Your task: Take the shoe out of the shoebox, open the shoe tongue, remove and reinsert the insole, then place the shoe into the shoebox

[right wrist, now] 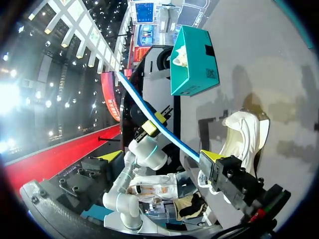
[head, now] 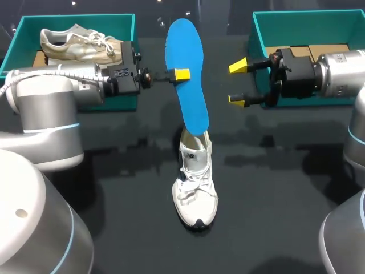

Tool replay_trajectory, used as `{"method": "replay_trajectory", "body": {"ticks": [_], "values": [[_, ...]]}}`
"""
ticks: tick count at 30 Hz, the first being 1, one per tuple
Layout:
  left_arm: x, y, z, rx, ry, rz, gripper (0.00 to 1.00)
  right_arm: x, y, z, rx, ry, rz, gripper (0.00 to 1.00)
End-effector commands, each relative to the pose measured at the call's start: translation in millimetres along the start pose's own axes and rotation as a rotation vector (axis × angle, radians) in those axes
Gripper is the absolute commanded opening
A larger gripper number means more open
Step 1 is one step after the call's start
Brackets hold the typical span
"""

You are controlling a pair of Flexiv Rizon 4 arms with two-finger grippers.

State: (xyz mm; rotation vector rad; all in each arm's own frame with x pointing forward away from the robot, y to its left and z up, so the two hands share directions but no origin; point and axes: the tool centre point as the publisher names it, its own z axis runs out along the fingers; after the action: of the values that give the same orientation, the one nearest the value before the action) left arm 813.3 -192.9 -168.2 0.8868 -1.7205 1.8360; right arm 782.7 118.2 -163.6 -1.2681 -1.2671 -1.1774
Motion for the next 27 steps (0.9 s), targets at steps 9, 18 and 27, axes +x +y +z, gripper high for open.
{"method": "replay_trajectory", "body": {"ticks": [9,18,27], "values": [[0.7,-11,-2,0.031,-0.127,0.781,0.00,-1.7,-0.2,1,-0.002,0.008,0.004,1.00],[-4.3,-27,-12,-0.013,-0.107,1.093,0.00,-1.7,-0.2,1,-0.002,0.008,0.004,1.00],[-1.5,-23,-25,-0.075,-0.011,1.312,0.00,-1.7,-0.2,1,-0.002,0.008,0.004,1.00]]}}
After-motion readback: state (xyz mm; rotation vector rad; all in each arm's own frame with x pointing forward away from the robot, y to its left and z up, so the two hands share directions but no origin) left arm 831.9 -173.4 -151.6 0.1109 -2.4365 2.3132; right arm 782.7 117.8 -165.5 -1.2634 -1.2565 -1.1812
